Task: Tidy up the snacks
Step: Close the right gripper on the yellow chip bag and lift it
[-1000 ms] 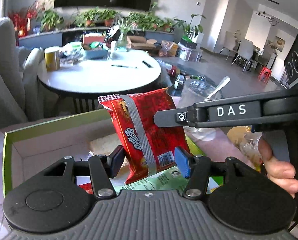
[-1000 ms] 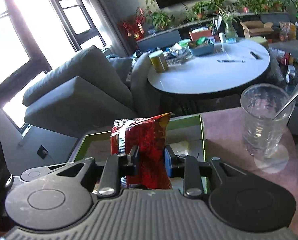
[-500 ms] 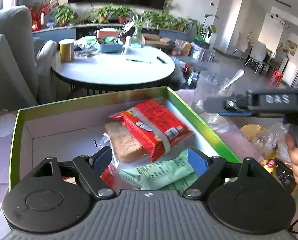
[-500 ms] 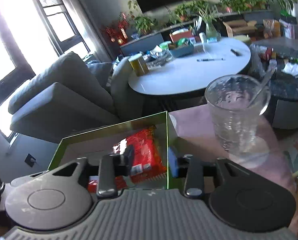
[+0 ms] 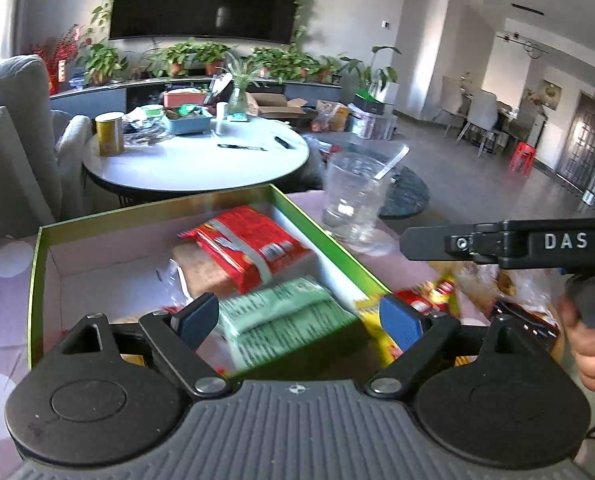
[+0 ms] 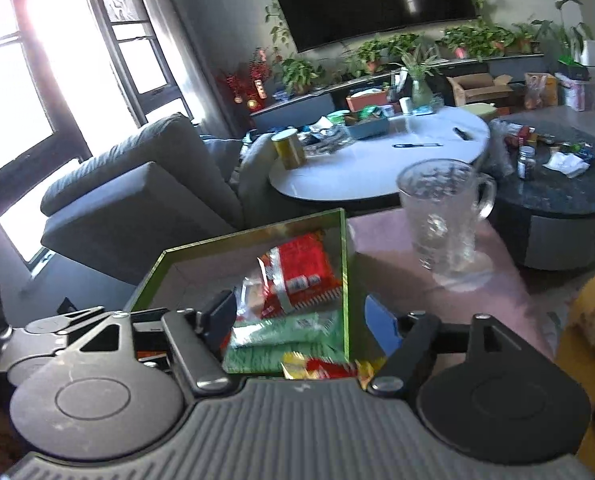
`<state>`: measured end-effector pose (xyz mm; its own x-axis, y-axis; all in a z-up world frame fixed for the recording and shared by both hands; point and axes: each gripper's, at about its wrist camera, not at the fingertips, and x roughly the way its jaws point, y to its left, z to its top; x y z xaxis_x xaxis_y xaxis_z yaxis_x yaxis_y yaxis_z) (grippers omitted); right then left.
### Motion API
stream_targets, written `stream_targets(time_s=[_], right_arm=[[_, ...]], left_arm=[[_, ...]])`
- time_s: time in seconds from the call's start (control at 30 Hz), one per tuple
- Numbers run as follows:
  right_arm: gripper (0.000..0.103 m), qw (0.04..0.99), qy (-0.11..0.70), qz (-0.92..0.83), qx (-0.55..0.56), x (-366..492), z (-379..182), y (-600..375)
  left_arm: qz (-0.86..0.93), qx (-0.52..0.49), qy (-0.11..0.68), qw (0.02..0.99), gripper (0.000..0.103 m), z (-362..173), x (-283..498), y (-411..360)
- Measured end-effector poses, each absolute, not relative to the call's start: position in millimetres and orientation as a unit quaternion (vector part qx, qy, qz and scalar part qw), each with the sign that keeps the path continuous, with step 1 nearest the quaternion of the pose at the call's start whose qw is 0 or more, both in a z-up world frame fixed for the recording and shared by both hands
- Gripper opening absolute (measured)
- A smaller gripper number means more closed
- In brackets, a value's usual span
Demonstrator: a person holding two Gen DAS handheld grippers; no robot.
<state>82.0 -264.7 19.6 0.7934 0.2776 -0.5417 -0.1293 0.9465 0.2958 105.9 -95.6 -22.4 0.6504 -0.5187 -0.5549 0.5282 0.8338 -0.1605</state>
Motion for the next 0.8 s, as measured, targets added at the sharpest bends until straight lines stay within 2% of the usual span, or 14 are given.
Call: stream_targets(time_s=[0.8], right_arm=[[0.063,0.916,0.364,0.081,0.147,48,-24,-282]], left_arm=[[-0.339,0.057,0.343,0.874,0.086,-55,61,-136]])
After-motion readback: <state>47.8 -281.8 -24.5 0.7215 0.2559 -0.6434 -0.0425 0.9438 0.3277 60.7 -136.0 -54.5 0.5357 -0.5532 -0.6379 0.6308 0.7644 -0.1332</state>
